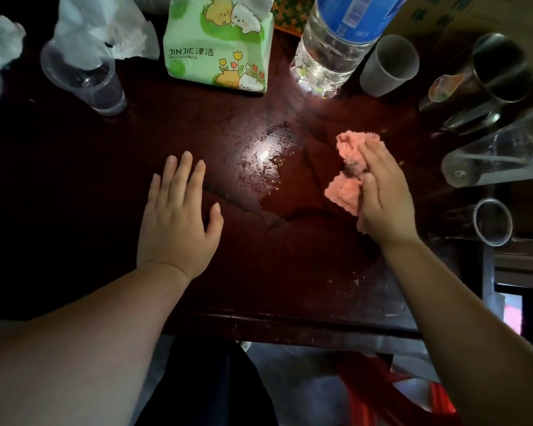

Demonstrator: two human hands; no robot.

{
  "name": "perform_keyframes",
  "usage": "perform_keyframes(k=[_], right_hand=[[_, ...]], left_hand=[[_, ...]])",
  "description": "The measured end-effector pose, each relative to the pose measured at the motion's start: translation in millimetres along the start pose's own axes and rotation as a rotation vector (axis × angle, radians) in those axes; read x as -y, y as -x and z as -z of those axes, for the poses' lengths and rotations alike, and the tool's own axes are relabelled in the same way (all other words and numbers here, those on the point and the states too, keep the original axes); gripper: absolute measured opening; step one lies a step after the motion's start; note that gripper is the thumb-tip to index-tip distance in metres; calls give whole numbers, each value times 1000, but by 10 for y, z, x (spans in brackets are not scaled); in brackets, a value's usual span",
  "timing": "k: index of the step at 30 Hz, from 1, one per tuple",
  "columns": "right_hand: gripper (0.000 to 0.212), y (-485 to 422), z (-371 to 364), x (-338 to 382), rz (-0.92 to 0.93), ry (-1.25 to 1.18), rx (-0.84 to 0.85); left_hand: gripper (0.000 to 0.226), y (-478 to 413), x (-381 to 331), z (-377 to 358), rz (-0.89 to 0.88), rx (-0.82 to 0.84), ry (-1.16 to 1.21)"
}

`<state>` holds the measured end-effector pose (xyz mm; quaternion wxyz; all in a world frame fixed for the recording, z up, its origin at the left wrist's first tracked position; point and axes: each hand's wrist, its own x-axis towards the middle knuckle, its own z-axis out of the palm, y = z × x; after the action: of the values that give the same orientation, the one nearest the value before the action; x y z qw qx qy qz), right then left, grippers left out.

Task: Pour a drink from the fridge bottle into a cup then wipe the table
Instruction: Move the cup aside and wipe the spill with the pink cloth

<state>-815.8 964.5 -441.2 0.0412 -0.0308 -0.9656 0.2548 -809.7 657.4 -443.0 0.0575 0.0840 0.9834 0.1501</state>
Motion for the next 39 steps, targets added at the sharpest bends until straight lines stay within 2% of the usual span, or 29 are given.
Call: perform_keyframes(k=[3,6,11,14,22,29,34,39], right_hand=[[50,96,-162,250,-217,9,-154],[52,179,-291,456,-369,36,-234],[51,147,-415,585,-482,51,-328],[53,153,-422,617,-492,47,-325],[56,53,-311,533,-340,49,-142],[45,-77,-274,497,-45,12,20],[56,-218,-188,472,57,-76,161],[51,-288,-105,549,91,-105,220]], left_hand=[[65,-5,-2,-15,3,-11,1],[65,-3,5,-22,5,-20,3],[65,-8,-2,-14,4,-17,2],[65,-5,-3,-17,7,-16,0],[65,-6,4,-16,1,-21,2],[61,8,-14,-1,6,-8,-4],[61,6,-23,19,19,9,2],[62,2,-35,19,20,14,3]])
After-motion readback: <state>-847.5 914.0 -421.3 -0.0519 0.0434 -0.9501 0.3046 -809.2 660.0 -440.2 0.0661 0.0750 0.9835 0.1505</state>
